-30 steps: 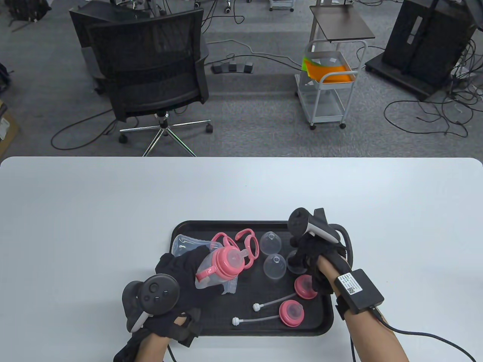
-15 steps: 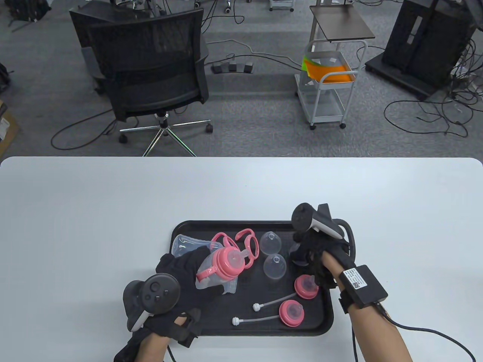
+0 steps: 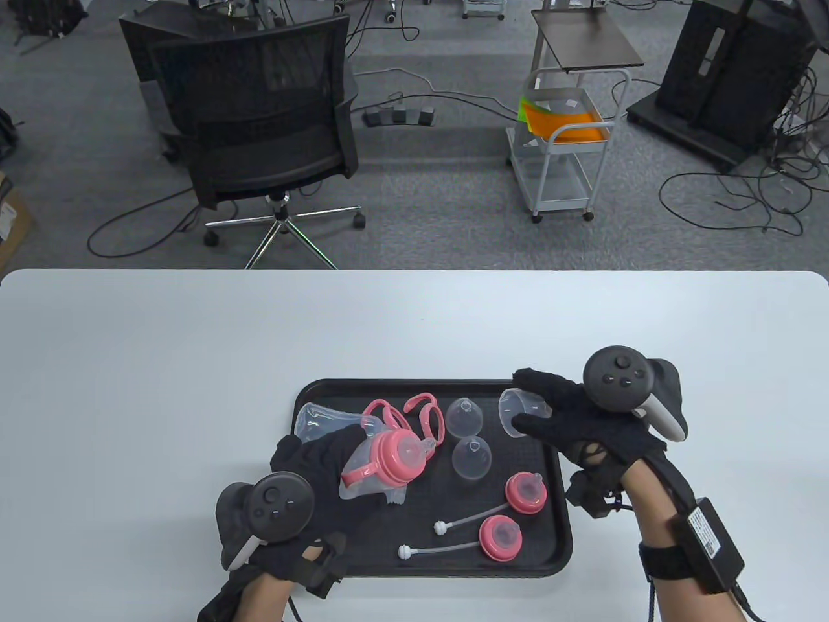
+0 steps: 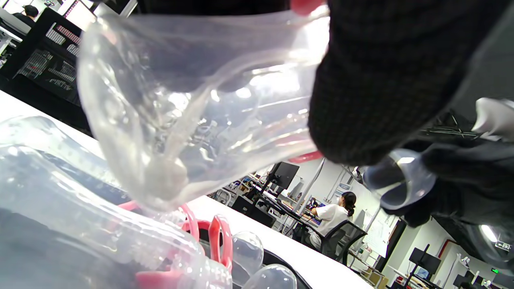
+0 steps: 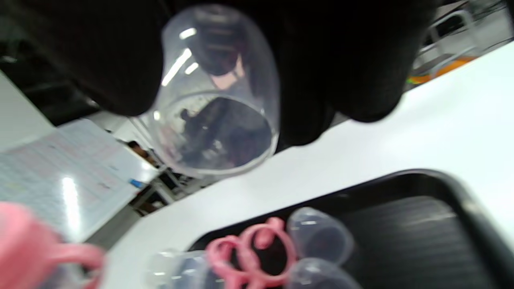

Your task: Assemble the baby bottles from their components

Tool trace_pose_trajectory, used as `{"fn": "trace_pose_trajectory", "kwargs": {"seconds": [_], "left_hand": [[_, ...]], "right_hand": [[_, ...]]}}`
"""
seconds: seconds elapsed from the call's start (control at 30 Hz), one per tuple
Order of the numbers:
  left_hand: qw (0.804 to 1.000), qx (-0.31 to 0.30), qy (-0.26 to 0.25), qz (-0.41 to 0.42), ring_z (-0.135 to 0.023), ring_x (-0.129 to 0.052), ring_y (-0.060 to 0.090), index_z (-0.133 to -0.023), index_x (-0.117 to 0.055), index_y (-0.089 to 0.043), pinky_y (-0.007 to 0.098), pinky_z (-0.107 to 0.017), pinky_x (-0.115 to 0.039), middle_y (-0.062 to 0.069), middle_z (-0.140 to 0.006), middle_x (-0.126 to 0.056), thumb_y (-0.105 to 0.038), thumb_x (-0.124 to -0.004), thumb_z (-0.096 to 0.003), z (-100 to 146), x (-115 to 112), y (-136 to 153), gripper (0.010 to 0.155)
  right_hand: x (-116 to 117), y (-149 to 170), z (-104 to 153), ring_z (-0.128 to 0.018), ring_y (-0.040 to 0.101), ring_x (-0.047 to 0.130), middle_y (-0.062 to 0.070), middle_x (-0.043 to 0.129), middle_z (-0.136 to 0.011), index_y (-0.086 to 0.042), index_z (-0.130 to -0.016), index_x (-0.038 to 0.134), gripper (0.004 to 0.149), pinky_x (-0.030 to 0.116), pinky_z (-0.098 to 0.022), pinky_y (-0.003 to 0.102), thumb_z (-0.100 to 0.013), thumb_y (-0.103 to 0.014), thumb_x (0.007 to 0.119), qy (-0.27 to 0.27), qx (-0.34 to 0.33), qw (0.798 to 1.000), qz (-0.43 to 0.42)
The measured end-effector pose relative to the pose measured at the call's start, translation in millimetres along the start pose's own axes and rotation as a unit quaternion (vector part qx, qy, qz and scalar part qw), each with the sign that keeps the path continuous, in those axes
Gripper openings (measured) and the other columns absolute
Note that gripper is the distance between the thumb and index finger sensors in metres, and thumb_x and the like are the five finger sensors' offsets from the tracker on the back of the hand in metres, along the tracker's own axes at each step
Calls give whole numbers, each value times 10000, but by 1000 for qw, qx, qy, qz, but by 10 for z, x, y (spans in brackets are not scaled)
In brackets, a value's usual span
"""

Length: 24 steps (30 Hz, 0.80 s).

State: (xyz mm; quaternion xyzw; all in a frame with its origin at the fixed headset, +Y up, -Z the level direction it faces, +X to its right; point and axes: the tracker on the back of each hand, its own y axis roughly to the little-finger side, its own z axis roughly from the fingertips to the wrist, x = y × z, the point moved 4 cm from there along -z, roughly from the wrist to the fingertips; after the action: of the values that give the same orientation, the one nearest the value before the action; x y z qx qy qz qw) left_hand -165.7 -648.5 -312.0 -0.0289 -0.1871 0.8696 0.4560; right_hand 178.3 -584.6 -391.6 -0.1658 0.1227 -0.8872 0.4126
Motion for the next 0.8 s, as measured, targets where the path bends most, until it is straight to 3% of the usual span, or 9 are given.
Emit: {"fn": "trace_pose_trajectory", "kwargs": {"seconds": [0.17, 0.3, 0.8], "left_hand": [[1000, -8, 1, -16, -970, -870, 315, -1093, -677, -250, 766, -758, -412, 22, -1052, -781, -581, -1143, -266, 13, -24, -49, 1005], [999, -16, 2, -31, -972, -868, 315, -1094, -675, -254, 767, -758, -411, 19, -1053, -780, -582, -1143, -266, 23, -46, -103, 1005], [996, -42, 15, -77, -973, -866, 310, -1093, -676, -261, 770, -754, -407, 13, -1052, -782, -587, -1141, -267, 31, -155, -264, 1002]], "right_hand": [[91, -325, 199, -711, 374, 997, 206, 780, -960, -159, -998, 681, 722, 911, -496, 472, -371, -438, 907, 21, -80, 994, -72], [267, -499, 247, -744, 364, 975, 189, 758, -982, -191, -1009, 671, 717, 891, -526, 474, -377, -437, 905, 3, -139, 985, -98], [684, -546, 310, -784, 376, 934, 183, 726, -1001, -233, -1016, 665, 709, 870, -544, 479, -378, -415, 915, 4, -144, 988, -55]]}}
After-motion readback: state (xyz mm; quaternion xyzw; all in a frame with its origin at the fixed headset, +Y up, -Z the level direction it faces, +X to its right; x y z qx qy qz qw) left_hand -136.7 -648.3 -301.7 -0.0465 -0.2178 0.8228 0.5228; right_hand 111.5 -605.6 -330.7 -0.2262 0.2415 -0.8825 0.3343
